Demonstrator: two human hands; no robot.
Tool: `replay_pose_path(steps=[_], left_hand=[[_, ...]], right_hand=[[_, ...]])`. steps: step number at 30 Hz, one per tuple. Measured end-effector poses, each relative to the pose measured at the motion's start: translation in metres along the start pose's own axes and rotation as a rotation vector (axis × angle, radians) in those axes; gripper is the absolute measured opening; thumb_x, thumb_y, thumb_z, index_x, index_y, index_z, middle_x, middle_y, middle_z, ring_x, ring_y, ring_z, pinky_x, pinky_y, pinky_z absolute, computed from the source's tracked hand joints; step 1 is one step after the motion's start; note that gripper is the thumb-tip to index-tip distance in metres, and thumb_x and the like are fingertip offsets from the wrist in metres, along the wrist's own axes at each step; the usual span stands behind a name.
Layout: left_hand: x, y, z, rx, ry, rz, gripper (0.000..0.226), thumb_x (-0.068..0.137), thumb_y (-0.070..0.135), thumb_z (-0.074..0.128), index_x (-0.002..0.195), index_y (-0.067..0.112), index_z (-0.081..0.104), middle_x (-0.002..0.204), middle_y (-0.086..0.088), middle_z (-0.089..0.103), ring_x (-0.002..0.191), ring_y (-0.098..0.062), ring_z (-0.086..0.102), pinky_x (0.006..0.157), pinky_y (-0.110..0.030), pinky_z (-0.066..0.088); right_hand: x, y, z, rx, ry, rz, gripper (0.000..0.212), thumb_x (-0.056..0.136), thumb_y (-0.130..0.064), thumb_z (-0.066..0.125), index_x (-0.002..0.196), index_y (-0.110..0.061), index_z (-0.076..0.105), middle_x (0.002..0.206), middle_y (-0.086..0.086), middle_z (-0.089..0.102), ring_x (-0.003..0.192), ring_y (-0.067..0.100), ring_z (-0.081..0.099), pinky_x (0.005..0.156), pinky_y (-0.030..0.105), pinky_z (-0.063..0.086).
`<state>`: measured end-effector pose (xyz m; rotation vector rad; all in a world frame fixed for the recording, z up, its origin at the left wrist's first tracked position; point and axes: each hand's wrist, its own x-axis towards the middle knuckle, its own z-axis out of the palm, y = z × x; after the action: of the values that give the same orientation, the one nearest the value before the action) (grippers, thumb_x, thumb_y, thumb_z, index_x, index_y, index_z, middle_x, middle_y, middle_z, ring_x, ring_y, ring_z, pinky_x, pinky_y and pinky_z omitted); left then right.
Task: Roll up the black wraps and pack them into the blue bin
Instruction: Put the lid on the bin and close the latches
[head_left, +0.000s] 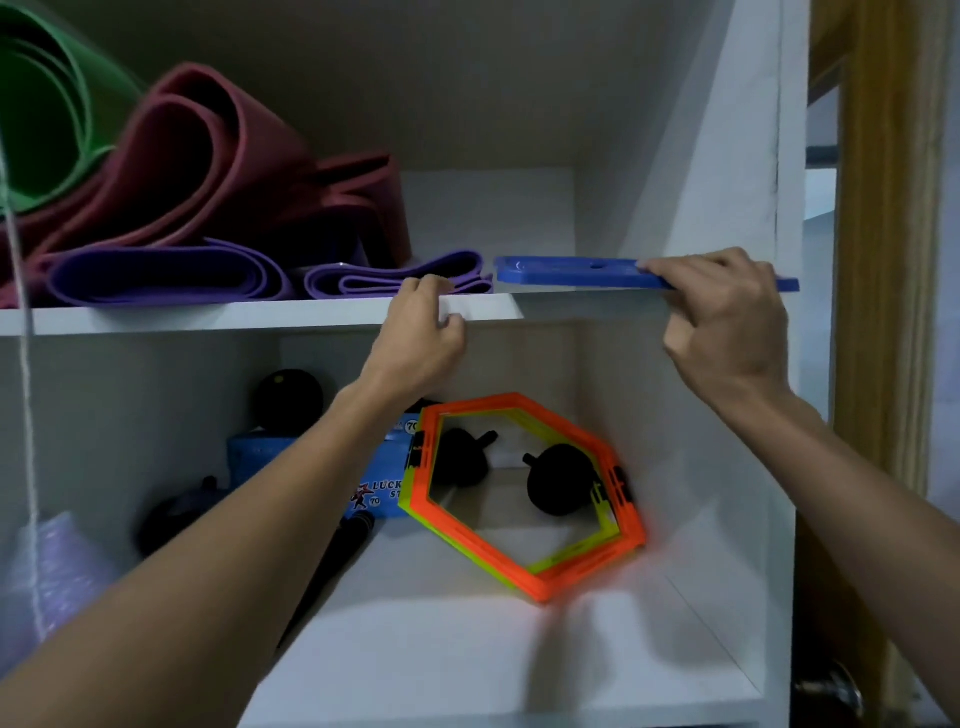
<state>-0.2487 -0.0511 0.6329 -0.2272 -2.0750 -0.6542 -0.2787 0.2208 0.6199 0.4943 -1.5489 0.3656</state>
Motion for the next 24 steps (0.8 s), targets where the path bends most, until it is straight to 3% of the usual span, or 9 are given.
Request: replay_pose_path(steps=[3,5,7,10,14,16,20,22,24], left_hand=[[-0.029,-0.007,-0.012,-0.166,0.064,-0.124,0.032,0.100,0.020,0.045,0.128,0.012,0.059,0.123,-0.004,0.058,0.104,-0.015,0.055,0.083,-0.026,0.043],[-0.053,-0.019,-0.022,-0.267,0.040,-0.201,0.030,0.101,0.027,0.043,0.117,0.013,0.064,0.109,-0.004,0.065,0.096,-0.021,0.061,0.079,-0.034,0.051],[-0.081,-0.031,-0.030,-0.456,-0.024,-0.315,0.036,0.104,0.033,0.039,0.107,0.009,0.066,0.100,-0.009,0.070,0.085,-0.026,0.066,0.072,-0.038,0.057],[-0.129,-0.049,-0.050,-0.729,-0.084,-0.578,0.052,0.105,0.044,0.036,0.086,0.009,0.069,0.077,-0.006,0.070,0.065,-0.019,0.063,0.054,-0.026,0.052],[-0.202,-0.095,-0.072,-0.921,-0.212,-0.793,0.054,0.096,0.060,0.046,0.089,0.013,0.072,0.072,-0.005,0.059,0.060,-0.020,0.056,0.045,-0.023,0.047],[-0.245,-0.128,-0.085,-0.895,-0.207,-0.848,0.035,0.097,0.041,0.057,0.071,0.021,0.068,0.065,0.000,0.058,0.057,-0.017,0.058,0.053,-0.025,0.052],[-0.325,-0.204,-0.113,-0.823,-0.219,-1.010,0.015,0.095,0.004,0.057,0.096,0.005,0.072,0.098,-0.017,0.074,0.091,-0.033,0.070,0.088,-0.047,0.056],[-0.357,-0.242,-0.127,-0.770,-0.237,-1.108,0.019,0.095,-0.001,0.055,0.096,0.006,0.073,0.091,-0.012,0.076,0.087,-0.031,0.069,0.087,-0.044,0.055],[-0.391,-0.289,-0.145,-0.625,-0.275,-1.161,0.022,0.095,-0.002,0.056,0.091,0.011,0.074,0.076,-0.003,0.077,0.076,-0.027,0.068,0.073,-0.035,0.054]], right_hand=[[-0.027,-0.025,-0.018,0.043,0.058,-0.028,0.040,0.083,0.004,0.057,0.117,-0.012,0.070,0.106,0.005,0.075,0.096,0.034,0.061,0.084,0.045,0.044],[-0.050,-0.046,-0.034,0.077,0.064,-0.057,0.040,0.083,0.006,0.060,0.118,-0.011,0.070,0.110,0.004,0.074,0.098,0.035,0.062,0.085,0.047,0.044],[-0.078,-0.071,-0.049,0.125,0.048,-0.077,0.042,0.081,0.010,0.062,0.118,-0.008,0.070,0.112,0.004,0.073,0.099,0.036,0.062,0.083,0.046,0.044],[-0.123,-0.115,-0.064,0.161,-0.012,-0.114,0.043,0.080,0.014,0.063,0.117,-0.007,0.071,0.114,0.003,0.072,0.099,0.037,0.063,0.081,0.045,0.046],[-0.190,-0.180,-0.061,0.218,-0.131,-0.123,0.044,0.080,0.014,0.062,0.118,-0.009,0.071,0.119,-0.002,0.070,0.103,0.035,0.064,0.085,0.043,0.048],[-0.228,-0.218,-0.054,0.257,-0.247,-0.101,0.048,0.080,0.015,0.058,0.119,-0.010,0.070,0.121,-0.004,0.068,0.105,0.034,0.063,0.086,0.043,0.050],[-0.303,-0.290,-0.038,0.399,-0.581,-0.126,0.038,0.088,-0.006,0.065,0.125,-0.018,0.068,0.131,-0.007,0.064,0.111,0.030,0.062,0.092,0.044,0.048],[-0.336,-0.319,-0.037,0.574,-0.786,-0.036,0.050,0.084,-0.037,0.074,0.130,-0.020,0.063,0.141,-0.003,0.056,0.125,0.022,0.053,0.106,0.038,0.039],[-0.373,-0.356,-0.031,0.662,-0.946,0.236,0.066,0.084,-0.049,0.070,0.140,-0.020,0.052,0.152,-0.002,0.042,0.139,0.015,0.038,0.115,0.030,0.027]])
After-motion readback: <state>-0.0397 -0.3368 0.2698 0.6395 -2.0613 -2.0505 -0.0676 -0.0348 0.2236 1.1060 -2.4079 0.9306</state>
